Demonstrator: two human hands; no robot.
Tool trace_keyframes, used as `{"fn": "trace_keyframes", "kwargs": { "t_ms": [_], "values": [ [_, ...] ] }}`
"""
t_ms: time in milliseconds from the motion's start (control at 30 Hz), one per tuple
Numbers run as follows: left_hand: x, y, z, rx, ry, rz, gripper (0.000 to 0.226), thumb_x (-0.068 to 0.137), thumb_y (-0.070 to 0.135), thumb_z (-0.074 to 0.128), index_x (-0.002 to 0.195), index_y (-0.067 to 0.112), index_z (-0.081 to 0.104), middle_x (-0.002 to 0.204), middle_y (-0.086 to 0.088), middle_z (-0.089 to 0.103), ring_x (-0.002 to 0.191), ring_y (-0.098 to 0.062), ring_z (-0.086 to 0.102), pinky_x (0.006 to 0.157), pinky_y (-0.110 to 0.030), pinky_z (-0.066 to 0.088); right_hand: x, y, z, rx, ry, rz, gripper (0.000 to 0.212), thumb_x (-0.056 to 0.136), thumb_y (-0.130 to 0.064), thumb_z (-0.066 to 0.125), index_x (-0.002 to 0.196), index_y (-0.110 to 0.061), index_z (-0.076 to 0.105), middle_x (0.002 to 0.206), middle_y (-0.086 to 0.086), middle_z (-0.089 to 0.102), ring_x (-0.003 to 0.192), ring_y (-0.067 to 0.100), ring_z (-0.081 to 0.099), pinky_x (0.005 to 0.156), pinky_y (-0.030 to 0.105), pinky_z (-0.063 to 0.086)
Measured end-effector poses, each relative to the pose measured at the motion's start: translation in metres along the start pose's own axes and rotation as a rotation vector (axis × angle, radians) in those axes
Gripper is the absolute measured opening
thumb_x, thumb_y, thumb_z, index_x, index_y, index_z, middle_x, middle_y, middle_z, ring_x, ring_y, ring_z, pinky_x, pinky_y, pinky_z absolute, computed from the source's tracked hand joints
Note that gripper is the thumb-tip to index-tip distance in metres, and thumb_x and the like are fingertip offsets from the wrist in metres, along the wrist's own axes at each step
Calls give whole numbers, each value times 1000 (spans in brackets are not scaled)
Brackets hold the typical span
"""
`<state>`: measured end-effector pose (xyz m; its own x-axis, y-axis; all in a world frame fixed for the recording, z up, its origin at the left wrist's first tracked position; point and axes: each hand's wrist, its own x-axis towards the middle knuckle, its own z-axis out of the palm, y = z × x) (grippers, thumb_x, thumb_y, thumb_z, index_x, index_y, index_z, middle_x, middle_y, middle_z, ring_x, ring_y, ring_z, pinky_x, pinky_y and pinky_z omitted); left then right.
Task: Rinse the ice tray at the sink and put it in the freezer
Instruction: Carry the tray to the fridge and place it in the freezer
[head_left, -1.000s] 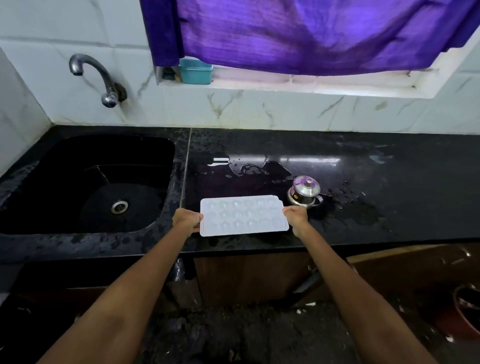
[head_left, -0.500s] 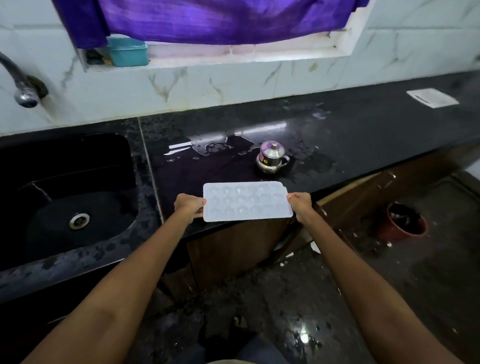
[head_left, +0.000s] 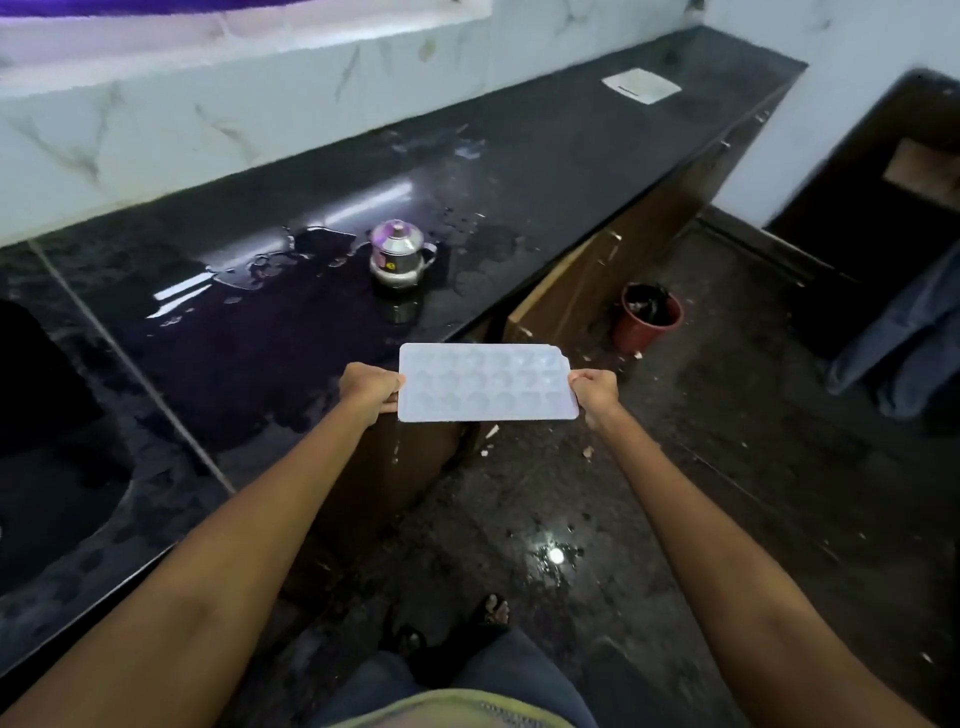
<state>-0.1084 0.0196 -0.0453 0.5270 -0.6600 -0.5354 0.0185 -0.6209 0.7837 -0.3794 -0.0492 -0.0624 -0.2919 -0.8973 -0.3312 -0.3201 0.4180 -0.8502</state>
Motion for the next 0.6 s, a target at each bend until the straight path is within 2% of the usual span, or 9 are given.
{"fn": "trace_keyframes", "kwargs": {
  "t_ms": [67, 133, 200, 300, 400, 500, 600],
  "values": [
    [-4, 0, 23, 43, -39, 16, 9, 84, -2, 66, 93, -3, 64, 101, -17, 68, 79, -21, 64, 67, -31, 57, 0, 15, -21, 30, 49, 27, 21, 85, 5, 47, 89, 9, 68, 84, 8, 59, 77, 18, 56, 43, 12, 42],
    [-10, 0, 45, 92, -77, 30, 6, 84, -3, 65, 89, -1, 63, 102, -19, 69, 77, -22, 64, 67, -31, 56, 2, 31, -42, 51, 103, 68, 21, 86, 4, 48, 90, 11, 67, 86, 8, 61, 80, 20, 58, 55, 22, 49],
    [-17, 0, 71, 135, -117, 39, 12, 84, -3, 64, 96, -5, 65, 105, -20, 69, 79, -24, 66, 69, -32, 57, 5, 50, -65, 67, 155, 115, 22, 86, 3, 47, 90, 14, 66, 85, 8, 59, 80, 21, 57, 58, 31, 46],
    [-28, -1, 110, 187, -179, 53, 26, 85, 0, 64, 110, -6, 64, 110, -19, 69, 92, -27, 70, 74, -35, 58, 4, 78, -98, 106, 224, 165, 23, 85, 4, 46, 91, 11, 67, 84, 9, 58, 80, 20, 55, 58, 28, 44],
    [-41, -4, 150, 216, -283, 42, 25, 88, 2, 63, 112, -4, 64, 111, -16, 68, 81, -20, 67, 73, -31, 55, 1, 107, -131, 164, 296, 208, 23, 84, 5, 46, 88, 6, 69, 83, 9, 57, 79, 18, 53, 57, 25, 42],
    [-56, -12, 189, 254, -382, 25, 25, 91, 4, 58, 114, -2, 64, 100, -11, 64, 67, -11, 57, 74, -29, 50, -3, 139, -166, 229, 342, 260, 23, 83, 5, 47, 83, 5, 69, 79, 7, 60, 73, 15, 54, 56, 23, 42],
    [-73, -21, 230, 313, -445, 13, 24, 91, 2, 55, 113, 0, 65, 79, -4, 61, 63, -8, 53, 69, -29, 51, -10, 169, -201, 282, 396, 311, 24, 81, 7, 46, 71, 1, 67, 74, 4, 58, 68, 13, 51, 60, 26, 43]
  ]
}}
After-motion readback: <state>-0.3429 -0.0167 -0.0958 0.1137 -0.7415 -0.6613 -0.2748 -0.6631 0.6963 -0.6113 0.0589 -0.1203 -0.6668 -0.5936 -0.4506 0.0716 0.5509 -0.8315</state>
